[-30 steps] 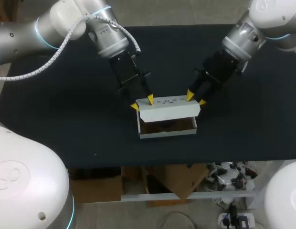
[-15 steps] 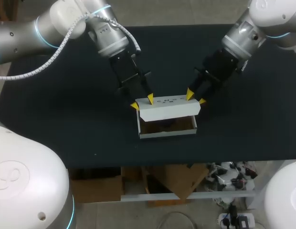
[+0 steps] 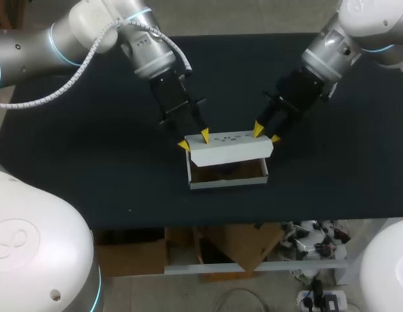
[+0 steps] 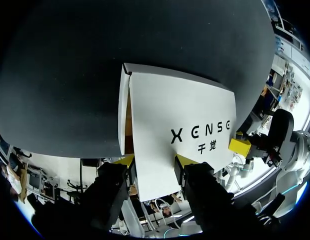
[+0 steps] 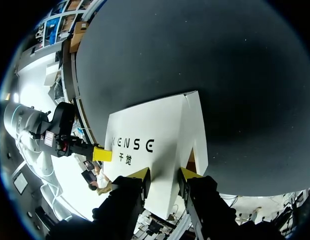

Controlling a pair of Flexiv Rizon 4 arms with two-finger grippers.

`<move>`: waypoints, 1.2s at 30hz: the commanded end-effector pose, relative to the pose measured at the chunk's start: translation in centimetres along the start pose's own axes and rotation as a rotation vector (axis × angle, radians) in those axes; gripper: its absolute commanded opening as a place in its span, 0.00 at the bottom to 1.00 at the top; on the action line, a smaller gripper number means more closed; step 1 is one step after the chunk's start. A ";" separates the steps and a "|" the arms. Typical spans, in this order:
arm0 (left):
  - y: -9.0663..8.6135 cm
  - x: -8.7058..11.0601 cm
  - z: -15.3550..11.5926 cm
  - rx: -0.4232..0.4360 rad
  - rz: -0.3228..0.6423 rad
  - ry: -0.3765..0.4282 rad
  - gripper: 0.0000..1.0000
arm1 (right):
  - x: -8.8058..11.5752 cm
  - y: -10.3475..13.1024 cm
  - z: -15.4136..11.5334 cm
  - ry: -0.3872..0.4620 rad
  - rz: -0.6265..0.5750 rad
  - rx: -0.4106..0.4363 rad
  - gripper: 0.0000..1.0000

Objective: Assemble the packaging by folding the flat box into shape, placing the metal phone stand inside, and closing the box properly

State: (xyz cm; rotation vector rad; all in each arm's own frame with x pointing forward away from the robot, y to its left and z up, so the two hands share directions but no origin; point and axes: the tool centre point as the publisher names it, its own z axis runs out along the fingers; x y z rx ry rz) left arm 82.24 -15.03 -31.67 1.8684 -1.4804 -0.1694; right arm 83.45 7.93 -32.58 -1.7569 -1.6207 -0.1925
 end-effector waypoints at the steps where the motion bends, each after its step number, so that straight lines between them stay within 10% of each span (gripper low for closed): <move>1: -0.5 0.8 0.4 -0.017 -0.002 -0.007 0.48 | 0.5 0.3 0.5 0.001 0.003 0.011 0.38; 36: -1.4 0.8 -1.4 -0.075 -0.008 0.004 0.48 | 1.1 0.7 0.2 0.031 0.027 0.032 0.39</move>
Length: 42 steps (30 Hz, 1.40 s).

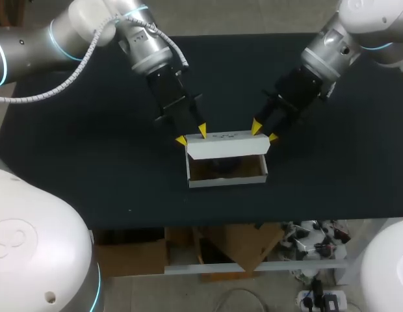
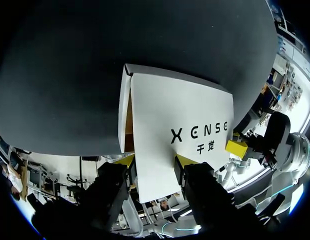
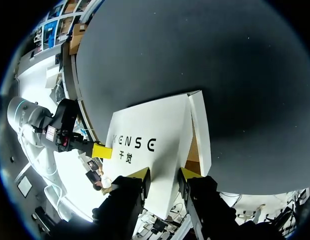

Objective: Assemble the packaging by folding the flat box into shape, placing the metal phone stand inside, and closing the box properly

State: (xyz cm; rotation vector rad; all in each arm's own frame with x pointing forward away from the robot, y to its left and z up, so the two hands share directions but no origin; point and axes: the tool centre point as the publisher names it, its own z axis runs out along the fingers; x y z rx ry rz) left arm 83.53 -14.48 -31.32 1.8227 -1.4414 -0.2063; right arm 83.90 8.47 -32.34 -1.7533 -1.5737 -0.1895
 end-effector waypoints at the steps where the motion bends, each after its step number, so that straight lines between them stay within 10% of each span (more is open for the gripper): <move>1: -0.5 0.8 -0.3 -0.011 0.001 -0.008 0.48 | 0.5 0.4 0.2 0.003 0.002 0.014 0.39; 42: -0.2 0.4 0.7 0.015 -0.011 -0.006 0.47 | 0.6 0.9 1.2 -0.009 0.001 0.029 0.38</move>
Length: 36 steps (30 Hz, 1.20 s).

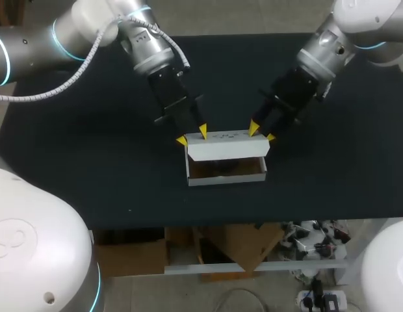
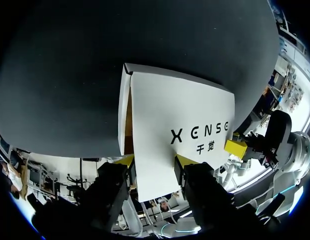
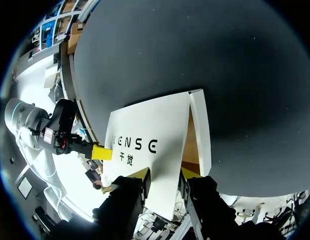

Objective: Assemble the packaging by folding the flat box into shape, placing the metal phone stand inside, and closing the box properly

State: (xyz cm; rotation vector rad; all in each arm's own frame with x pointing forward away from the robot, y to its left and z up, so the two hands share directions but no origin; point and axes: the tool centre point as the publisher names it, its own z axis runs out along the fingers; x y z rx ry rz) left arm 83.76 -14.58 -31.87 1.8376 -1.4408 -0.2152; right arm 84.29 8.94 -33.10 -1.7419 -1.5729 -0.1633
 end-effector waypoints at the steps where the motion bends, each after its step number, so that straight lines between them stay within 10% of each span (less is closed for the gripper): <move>1: 0.3 0.4 0.5 0.008 -0.001 0.003 0.48 | 0.6 0.2 0.5 -0.002 -0.002 0.007 0.38; 36: 0.8 -0.7 2.8 0.090 0.022 -0.009 0.51 | -1.0 0.3 1.6 -0.028 -0.009 0.013 0.41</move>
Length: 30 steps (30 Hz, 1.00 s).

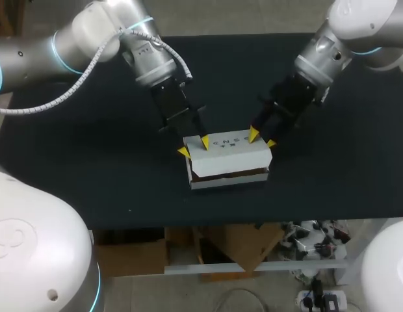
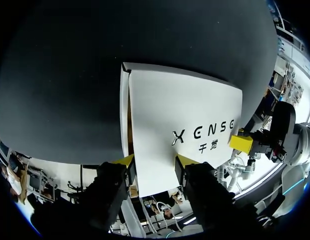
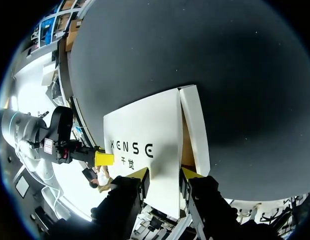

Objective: Assemble the packaging by folding the flat box into shape, placing the metal phone stand inside, and closing the box properly

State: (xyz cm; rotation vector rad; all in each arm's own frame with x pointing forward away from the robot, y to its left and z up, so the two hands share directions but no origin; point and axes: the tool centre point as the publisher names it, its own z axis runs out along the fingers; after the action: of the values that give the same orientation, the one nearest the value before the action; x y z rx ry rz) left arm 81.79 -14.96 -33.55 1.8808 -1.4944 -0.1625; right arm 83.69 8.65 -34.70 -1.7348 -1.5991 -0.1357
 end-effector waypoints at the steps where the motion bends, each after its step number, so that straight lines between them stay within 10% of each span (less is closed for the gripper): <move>1: 0.5 0.1 0.3 0.022 0.004 0.004 0.52 | 0.2 0.2 0.5 -0.001 0.002 0.002 0.41; 30: -0.4 0.0 -1.3 0.148 0.053 -0.024 0.63 | -0.5 0.1 0.8 -0.012 0.012 0.002 0.42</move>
State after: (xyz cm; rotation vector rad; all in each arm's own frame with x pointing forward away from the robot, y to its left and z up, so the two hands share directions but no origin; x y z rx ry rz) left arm 83.35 -14.58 -33.34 1.9396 -1.5996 -0.0686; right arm 83.42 8.56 -35.38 -1.7457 -1.5950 -0.1191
